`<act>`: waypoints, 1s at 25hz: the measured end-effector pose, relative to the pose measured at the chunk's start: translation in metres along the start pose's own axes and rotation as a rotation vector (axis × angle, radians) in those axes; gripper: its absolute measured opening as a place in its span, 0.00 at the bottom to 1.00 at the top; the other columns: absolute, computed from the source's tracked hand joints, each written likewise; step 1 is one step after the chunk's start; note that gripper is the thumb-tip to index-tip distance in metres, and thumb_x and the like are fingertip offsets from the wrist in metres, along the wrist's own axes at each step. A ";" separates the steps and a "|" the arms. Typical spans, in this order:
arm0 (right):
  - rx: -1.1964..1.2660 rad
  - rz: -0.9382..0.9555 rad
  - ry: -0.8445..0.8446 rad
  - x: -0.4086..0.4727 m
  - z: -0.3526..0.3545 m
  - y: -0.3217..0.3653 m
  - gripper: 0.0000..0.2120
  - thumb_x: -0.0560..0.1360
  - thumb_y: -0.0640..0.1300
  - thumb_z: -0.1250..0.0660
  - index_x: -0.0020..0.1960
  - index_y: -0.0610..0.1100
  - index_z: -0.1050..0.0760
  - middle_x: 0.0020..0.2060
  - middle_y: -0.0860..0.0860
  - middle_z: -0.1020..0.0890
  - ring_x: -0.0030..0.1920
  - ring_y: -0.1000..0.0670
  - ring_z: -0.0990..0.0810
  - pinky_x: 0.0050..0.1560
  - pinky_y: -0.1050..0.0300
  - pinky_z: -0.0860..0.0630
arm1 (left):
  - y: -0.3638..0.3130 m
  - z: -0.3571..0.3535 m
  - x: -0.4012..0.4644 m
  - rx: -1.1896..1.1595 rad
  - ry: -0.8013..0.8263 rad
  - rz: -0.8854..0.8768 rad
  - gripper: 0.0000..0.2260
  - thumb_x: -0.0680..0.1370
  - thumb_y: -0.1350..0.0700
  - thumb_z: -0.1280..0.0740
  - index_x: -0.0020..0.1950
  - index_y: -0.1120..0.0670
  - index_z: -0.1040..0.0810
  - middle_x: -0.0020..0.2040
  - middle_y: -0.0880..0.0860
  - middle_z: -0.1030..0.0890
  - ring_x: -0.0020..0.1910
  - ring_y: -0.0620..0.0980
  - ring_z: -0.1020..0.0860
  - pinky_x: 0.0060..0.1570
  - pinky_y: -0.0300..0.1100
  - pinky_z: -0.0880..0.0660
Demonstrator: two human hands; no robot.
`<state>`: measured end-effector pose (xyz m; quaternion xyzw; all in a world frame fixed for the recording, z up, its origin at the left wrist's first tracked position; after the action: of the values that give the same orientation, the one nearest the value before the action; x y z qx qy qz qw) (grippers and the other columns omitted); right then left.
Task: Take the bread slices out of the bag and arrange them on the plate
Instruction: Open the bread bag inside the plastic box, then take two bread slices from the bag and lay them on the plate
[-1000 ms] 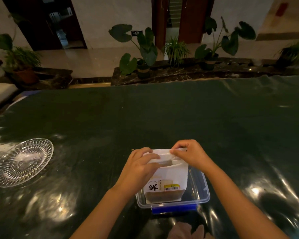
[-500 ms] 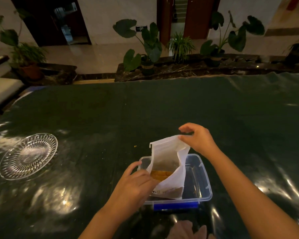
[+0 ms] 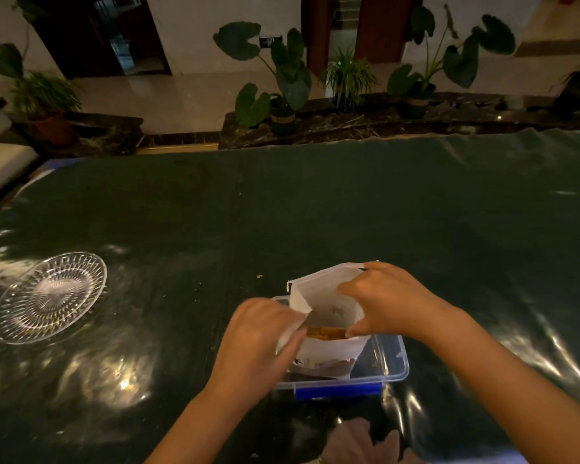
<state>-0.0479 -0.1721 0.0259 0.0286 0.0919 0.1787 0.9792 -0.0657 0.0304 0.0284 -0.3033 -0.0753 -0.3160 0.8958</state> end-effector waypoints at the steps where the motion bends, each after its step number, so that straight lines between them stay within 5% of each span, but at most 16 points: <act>1: -0.016 -0.007 0.031 -0.002 -0.002 -0.002 0.27 0.63 0.66 0.34 0.58 0.53 0.27 0.52 0.53 0.19 0.54 0.51 0.24 0.63 0.49 0.30 | 0.001 0.005 0.005 -0.084 -0.096 0.152 0.09 0.71 0.43 0.36 0.47 0.44 0.22 0.44 0.43 0.19 0.46 0.38 0.23 0.48 0.39 0.25; 3: -0.042 -0.023 0.062 -0.004 -0.004 -0.003 0.32 0.61 0.69 0.36 0.59 0.53 0.28 0.55 0.53 0.20 0.57 0.51 0.24 0.71 0.46 0.41 | 0.003 0.005 0.023 -0.085 -0.085 0.400 0.12 0.67 0.36 0.37 0.41 0.42 0.27 0.40 0.41 0.24 0.39 0.39 0.25 0.36 0.32 0.31; 6: -0.075 -0.016 0.052 -0.004 -0.003 -0.003 0.35 0.60 0.71 0.39 0.60 0.52 0.28 0.56 0.52 0.20 0.59 0.52 0.24 0.73 0.47 0.54 | -0.001 -0.011 0.049 0.241 0.191 0.466 0.19 0.66 0.31 0.37 0.38 0.47 0.29 0.35 0.45 0.25 0.33 0.43 0.27 0.28 0.37 0.33; 13: -0.062 0.010 0.030 -0.013 0.004 0.003 0.35 0.62 0.70 0.38 0.61 0.50 0.30 0.58 0.52 0.20 0.61 0.53 0.26 0.69 0.52 0.64 | 0.023 -0.010 0.042 0.213 0.205 0.498 0.04 0.73 0.50 0.33 0.42 0.49 0.23 0.31 0.46 0.24 0.29 0.42 0.25 0.26 0.35 0.32; 17: -0.065 0.023 0.056 -0.025 -0.001 0.011 0.34 0.63 0.68 0.37 0.62 0.50 0.31 0.60 0.52 0.21 0.62 0.54 0.26 0.70 0.52 0.66 | 0.030 -0.003 0.025 0.136 0.231 0.528 0.10 0.73 0.50 0.32 0.32 0.44 0.26 0.27 0.46 0.24 0.27 0.41 0.25 0.26 0.32 0.36; 19: -0.073 0.028 0.064 -0.028 0.001 0.019 0.28 0.67 0.63 0.37 0.62 0.49 0.30 0.60 0.51 0.22 0.62 0.54 0.27 0.70 0.52 0.64 | 0.029 -0.005 0.016 0.074 0.233 0.521 0.11 0.73 0.50 0.32 0.30 0.43 0.27 0.26 0.45 0.24 0.26 0.39 0.25 0.26 0.30 0.36; 21: 0.038 -0.010 -0.009 -0.024 0.008 0.032 0.19 0.71 0.55 0.36 0.60 0.49 0.27 0.58 0.51 0.20 0.61 0.51 0.26 0.73 0.51 0.49 | 0.028 -0.008 0.011 0.009 0.244 0.527 0.07 0.73 0.50 0.32 0.34 0.43 0.22 0.27 0.44 0.22 0.27 0.39 0.24 0.27 0.30 0.34; 23: 0.260 -0.041 -0.077 -0.008 0.014 0.051 0.14 0.73 0.48 0.37 0.58 0.46 0.25 0.53 0.48 0.19 0.56 0.47 0.23 0.61 0.52 0.29 | 0.028 -0.010 0.009 -0.039 0.252 0.541 0.03 0.73 0.50 0.32 0.40 0.45 0.19 0.30 0.43 0.21 0.30 0.38 0.23 0.29 0.29 0.32; 25: 0.390 -0.066 0.066 0.017 0.010 0.065 0.13 0.73 0.45 0.36 0.58 0.45 0.25 0.52 0.46 0.19 0.53 0.45 0.22 0.53 0.52 0.25 | 0.027 -0.011 0.007 -0.065 0.252 0.545 0.03 0.73 0.51 0.32 0.42 0.45 0.19 0.32 0.43 0.20 0.31 0.38 0.22 0.32 0.30 0.29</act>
<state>-0.0532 -0.1057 0.0385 0.2089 0.1576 0.1262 0.9569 -0.0445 0.0371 0.0087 -0.2993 0.1308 -0.1013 0.9397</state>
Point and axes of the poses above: each hand's wrist, its own x-axis towards the middle knuckle, its own z-axis out of the back of the hand, y = z × x, the point moved 3 cm from there along x, towards the middle knuckle
